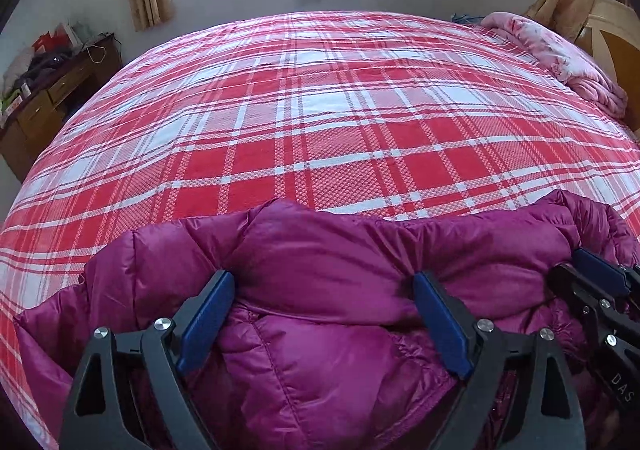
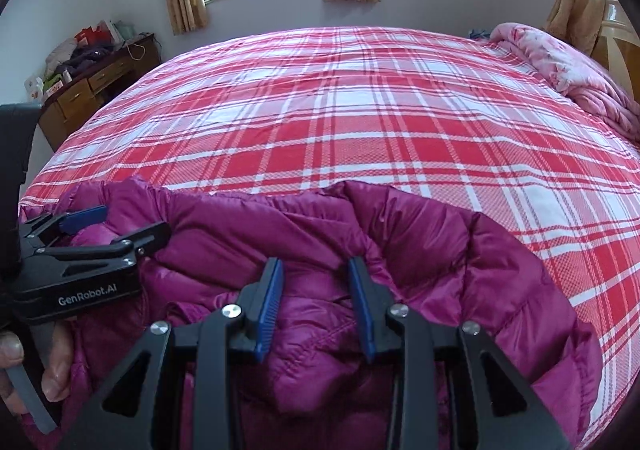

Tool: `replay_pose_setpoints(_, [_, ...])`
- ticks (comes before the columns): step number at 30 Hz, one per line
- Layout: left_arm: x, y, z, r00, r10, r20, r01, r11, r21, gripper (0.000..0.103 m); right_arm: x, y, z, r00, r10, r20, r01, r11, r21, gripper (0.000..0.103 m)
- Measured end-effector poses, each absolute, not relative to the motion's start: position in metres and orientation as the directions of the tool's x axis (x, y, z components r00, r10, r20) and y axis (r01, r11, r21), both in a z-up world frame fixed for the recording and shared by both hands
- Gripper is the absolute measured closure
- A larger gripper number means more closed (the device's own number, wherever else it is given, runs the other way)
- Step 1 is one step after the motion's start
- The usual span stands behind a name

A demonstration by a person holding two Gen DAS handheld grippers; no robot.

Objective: Fold large clothes
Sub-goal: 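Lay the folded hem onto the jacket body with both tools and release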

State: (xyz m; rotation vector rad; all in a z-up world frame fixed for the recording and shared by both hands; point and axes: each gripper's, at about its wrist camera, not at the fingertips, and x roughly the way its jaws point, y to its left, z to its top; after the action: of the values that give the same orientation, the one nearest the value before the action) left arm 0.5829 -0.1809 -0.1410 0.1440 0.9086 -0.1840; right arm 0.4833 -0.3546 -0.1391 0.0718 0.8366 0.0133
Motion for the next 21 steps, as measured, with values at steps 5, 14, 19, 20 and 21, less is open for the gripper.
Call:
replay_pose_setpoints(5, [0.5865, -0.1802, -0.1434, 0.597, -0.083, -0.798, 0.203, 0.978, 0.051, 0.006, 0.4857, -0.3521, -0.1422, 0.662, 0.022, -0.75, 0.022, 0.999, 0.049, 0.066])
replay_pose_setpoints(14, [0.5849, -0.1809, -0.1447, 0.604, -0.076, -0.794, 0.196, 0.979, 0.055, 0.005, 0.4859, -0.3477, -0.1443, 0.66, -0.008, -0.751, 0.026, 1.0, 0.013, 0.066])
replay_pose_setpoints(19, [0.5851, -0.183, -0.1454, 0.605, -0.066, -0.793, 0.196, 0.978, 0.068, 0.004, 0.488, -0.3456, -0.1459, 0.656, -0.018, -0.754, 0.026, 1.0, -0.001, 0.066])
replay_pose_setpoints(20, [0.5852, -0.1832, -0.1455, 0.605, -0.065, -0.794, 0.196, 0.978, 0.069, 0.004, 0.4883, -0.3449, -0.1459, 0.656, -0.022, -0.755, 0.027, 1.0, -0.005, 0.066])
replay_pose_setpoints(21, [0.5852, -0.1835, -0.1456, 0.605, -0.064, -0.793, 0.195, 0.978, 0.071, 0.004, 0.4884, -0.3445, -0.1462, 0.655, -0.024, -0.755, 0.027, 1.0, -0.009, 0.066])
